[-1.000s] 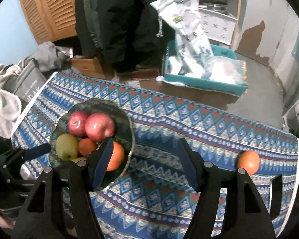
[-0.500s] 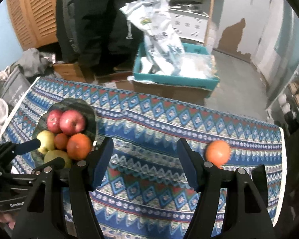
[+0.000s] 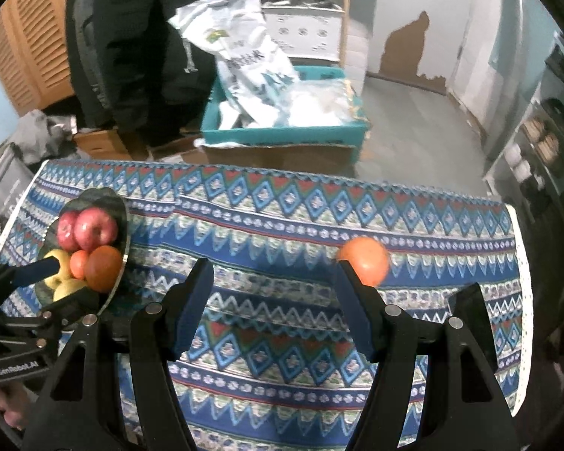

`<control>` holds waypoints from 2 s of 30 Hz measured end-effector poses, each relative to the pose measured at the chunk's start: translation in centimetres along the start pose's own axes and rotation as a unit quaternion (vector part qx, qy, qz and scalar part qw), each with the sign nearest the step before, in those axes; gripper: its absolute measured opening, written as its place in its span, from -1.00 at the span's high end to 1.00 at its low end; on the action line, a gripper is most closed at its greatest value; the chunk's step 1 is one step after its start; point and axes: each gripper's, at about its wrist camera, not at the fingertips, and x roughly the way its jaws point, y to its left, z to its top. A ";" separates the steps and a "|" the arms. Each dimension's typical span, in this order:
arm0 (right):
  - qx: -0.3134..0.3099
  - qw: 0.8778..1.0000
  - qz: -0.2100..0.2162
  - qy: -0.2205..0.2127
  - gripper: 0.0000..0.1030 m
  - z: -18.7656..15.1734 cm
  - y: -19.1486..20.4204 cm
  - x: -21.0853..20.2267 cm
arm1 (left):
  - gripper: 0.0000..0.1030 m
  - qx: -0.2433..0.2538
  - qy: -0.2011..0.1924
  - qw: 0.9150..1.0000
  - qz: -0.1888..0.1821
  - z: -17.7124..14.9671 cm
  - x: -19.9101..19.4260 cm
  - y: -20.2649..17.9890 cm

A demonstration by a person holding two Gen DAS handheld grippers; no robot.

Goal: Organize fruits
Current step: 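Move both tools back toward the remaining oranges on the cloth, then close the right tool on an orange while the left tool approaches another orange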

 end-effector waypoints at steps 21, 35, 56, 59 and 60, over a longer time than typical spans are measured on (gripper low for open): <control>0.086 0.994 -0.019 0.072 -0.30 -3.9 -9.6 7.2 | -0.56 0.018 0.053 0.998 0.000 1.2 7.3 -3.5; 0.074 0.990 -0.004 0.118 -0.23 -5.7 -9.4 12.1 | -0.56 0.022 0.079 0.997 -0.004 1.3 10.2 -5.1; 0.120 0.989 -0.037 0.074 0.14 -5.5 -15.9 7.6 | -0.67 0.051 0.080 0.994 -0.057 3.4 10.8 -12.4; 0.132 0.988 -0.041 0.071 0.14 -5.9 -17.4 7.2 | -0.68 0.063 0.081 0.993 -0.066 3.7 11.3 -14.3; 0.134 0.988 -0.043 0.070 0.14 -6.1 -17.8 7.1 | -0.68 0.066 0.083 0.992 -0.069 3.8 11.5 -14.8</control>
